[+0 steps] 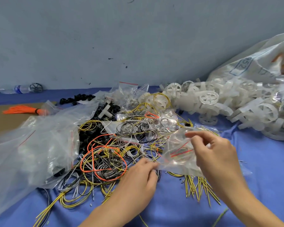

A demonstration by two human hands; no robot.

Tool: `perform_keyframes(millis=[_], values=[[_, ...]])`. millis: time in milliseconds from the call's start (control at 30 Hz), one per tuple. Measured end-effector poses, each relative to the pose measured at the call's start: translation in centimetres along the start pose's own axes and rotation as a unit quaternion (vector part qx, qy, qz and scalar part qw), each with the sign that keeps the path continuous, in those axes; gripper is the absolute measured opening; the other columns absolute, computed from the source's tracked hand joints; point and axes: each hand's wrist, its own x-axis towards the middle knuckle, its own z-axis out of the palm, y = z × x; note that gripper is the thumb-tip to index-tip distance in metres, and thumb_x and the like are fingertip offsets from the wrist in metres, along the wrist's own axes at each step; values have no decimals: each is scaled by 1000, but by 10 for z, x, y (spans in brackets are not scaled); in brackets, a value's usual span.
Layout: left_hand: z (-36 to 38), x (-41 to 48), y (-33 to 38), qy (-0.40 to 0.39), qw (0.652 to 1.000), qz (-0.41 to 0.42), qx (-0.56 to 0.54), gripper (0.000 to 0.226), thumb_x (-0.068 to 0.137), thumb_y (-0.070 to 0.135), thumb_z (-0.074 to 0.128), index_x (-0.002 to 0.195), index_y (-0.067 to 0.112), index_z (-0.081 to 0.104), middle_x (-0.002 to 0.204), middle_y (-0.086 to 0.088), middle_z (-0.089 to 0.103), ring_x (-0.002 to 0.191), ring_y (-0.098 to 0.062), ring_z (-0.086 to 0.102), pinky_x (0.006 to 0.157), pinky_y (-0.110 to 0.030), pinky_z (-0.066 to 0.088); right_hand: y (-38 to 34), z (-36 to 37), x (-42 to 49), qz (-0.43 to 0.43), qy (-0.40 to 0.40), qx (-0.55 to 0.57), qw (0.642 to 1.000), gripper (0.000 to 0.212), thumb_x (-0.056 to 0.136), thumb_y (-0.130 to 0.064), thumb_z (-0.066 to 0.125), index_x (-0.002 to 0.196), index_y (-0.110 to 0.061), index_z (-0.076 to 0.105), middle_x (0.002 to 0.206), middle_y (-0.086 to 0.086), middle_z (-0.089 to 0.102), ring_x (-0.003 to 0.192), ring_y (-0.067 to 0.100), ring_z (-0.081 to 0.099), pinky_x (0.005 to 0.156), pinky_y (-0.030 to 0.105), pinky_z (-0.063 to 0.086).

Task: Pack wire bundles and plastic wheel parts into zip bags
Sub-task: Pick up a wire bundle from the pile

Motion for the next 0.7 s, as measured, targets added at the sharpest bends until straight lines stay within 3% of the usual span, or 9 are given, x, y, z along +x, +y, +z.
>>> perform_keyframes(millis=[100, 233, 433, 600, 700], values=[[2, 1, 4, -16, 999, 33, -22, 31, 100, 24, 39, 122, 33, 60, 107, 19, 53, 98, 1, 52, 87, -21, 41, -5, -9, 1, -14, 53, -3, 999, 21, 85, -25, 57, 78, -37, 72, 52, -10, 56, 54, 13, 56, 52, 23, 39], [0, 4, 12, -6, 995, 74, -68, 36, 96, 20, 43, 123, 35, 61, 109, 28, 58, 104, 11, 53, 83, -5, 38, -5, -26, 3, -56, 126, -90, 986, 20, 90, -18, 56, 89, -30, 72, 67, -10, 62, 64, 12, 56, 61, 33, 42], [1, 7, 11, -11, 997, 61, -52, 31, 99, 20, 44, 120, 35, 63, 102, 29, 61, 98, 13, 53, 78, -4, 36, -7, -58, 10, -165, 248, -185, 936, 31, 87, -16, 49, 105, -24, 74, 82, 0, 69, 65, 27, 59, 55, 35, 44], [22, 4, 22, -26, 996, 78, 27, 29, 101, 28, 42, 124, 34, 58, 119, 23, 60, 113, 5, 49, 98, -19, 38, -7, -63, 10, -287, 305, -264, 869, 32, 88, -7, 54, 106, -22, 75, 76, 4, 66, 51, 30, 55, 45, 29, 38], [36, 8, 35, -24, 993, 81, 87, 29, 102, 36, 37, 122, 33, 57, 118, 19, 59, 112, -3, 49, 97, -27, 38, -3, -64, 16, -216, 229, -236, 919, 32, 86, -12, 55, 109, -25, 73, 86, 2, 71, 66, 33, 62, 52, 33, 45]])
